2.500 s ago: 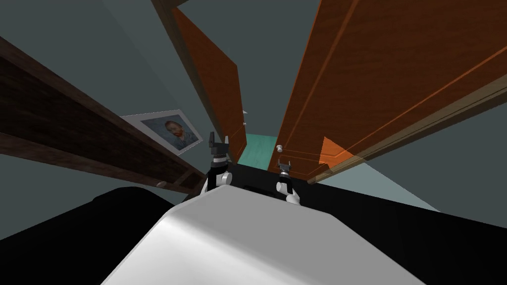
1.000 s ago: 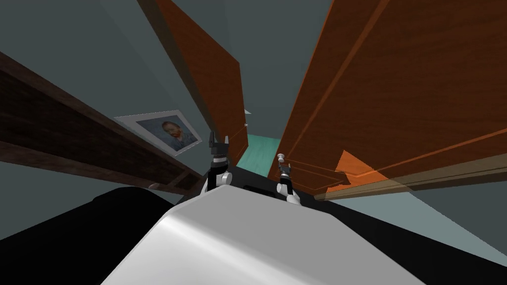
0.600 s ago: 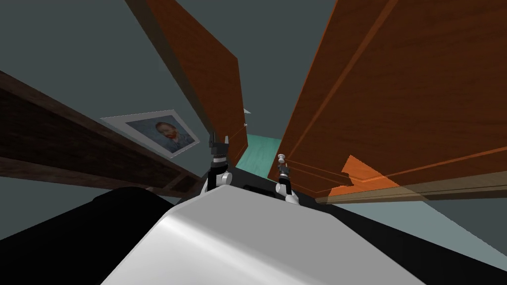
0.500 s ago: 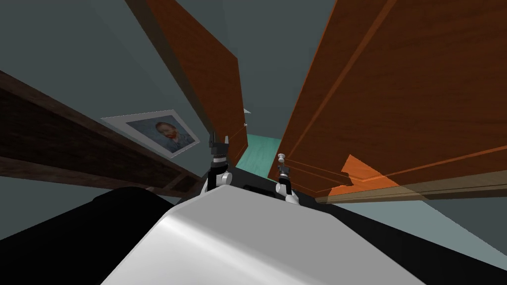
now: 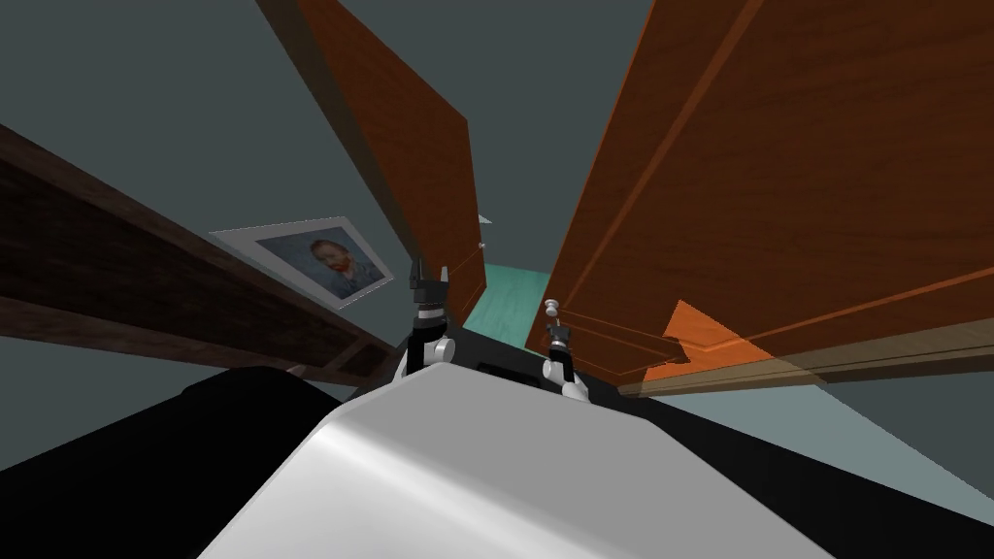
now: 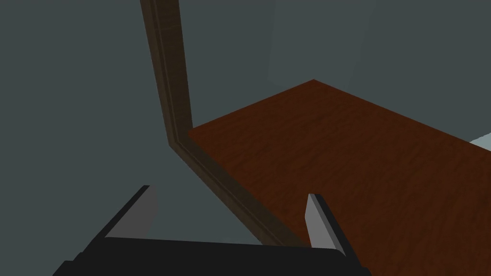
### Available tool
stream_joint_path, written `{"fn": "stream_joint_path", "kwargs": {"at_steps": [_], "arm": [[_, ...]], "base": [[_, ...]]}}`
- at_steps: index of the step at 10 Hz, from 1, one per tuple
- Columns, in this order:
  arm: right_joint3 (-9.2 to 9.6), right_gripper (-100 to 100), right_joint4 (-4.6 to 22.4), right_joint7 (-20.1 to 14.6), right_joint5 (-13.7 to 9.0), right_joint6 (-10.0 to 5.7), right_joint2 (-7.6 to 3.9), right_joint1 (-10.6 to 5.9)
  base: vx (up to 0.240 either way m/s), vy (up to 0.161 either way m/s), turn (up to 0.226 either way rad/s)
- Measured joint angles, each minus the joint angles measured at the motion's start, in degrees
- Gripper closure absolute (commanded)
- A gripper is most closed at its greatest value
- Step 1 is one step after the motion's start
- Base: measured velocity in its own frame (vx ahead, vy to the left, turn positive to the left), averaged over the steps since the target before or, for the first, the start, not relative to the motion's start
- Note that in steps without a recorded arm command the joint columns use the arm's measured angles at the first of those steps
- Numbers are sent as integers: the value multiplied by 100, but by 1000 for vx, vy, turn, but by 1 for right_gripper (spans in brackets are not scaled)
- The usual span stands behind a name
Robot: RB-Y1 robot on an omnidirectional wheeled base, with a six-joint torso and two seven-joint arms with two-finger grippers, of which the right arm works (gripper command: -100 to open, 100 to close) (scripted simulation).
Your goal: Push the door open
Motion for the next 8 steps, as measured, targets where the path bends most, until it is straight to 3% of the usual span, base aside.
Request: {"fn": "stream_joint_path", "kwargs": {"at_steps": [2,3,4,5,7,8], "arm": [[-13,-100,11,-4,-22,-12,-57,-2],[-20,-100,8,1,-35,-6,-5,-2],[-26,-100,-267,57,-44,104,136,140],[-24,-100,-214,56,-49,108,194,116],[-30,-100,-120,31,-55,64,209,60],[-28,-100,-206,30,-53,88,115,121]], "base": [[-167,69,-44],[-170,89,-43],[-139,52,-18],[-57,11,4],[33,0,16],[147,-19,20]]}}
